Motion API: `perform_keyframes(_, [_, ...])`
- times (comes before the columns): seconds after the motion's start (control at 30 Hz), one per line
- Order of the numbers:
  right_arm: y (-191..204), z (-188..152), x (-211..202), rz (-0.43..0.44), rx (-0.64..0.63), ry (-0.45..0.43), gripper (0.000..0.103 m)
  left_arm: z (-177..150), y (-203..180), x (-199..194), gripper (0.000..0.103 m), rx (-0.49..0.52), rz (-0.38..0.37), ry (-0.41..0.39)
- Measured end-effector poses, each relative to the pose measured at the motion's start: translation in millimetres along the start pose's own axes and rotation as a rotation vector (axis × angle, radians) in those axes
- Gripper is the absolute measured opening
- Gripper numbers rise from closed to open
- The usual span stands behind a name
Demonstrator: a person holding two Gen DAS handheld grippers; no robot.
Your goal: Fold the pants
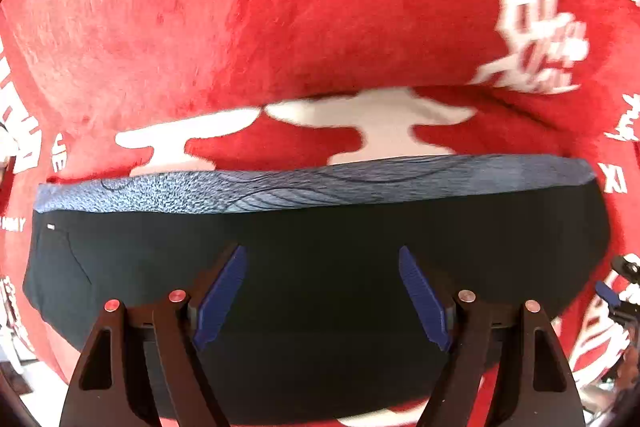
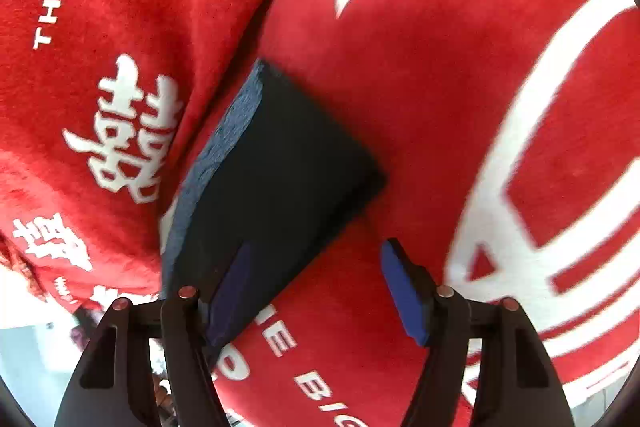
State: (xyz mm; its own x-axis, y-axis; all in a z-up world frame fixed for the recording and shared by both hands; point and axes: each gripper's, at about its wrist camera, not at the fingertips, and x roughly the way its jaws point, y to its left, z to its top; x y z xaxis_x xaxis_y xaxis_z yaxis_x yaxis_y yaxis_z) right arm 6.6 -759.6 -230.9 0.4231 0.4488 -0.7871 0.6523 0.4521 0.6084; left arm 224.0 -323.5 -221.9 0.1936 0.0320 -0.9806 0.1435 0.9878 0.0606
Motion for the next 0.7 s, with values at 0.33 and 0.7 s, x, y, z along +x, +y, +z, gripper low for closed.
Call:
perform_keyframes(0.33, [17,32,1,0.003,0.051,-0.043,0.014,39,-1,41,0.084,-0.096,0.016,0.013])
perform_keyframes(0.7, [59,-16,-15,-0.042,-0.166,0.038,0.042,8,90,-15,0.084,-0.053,-0.004,0.004])
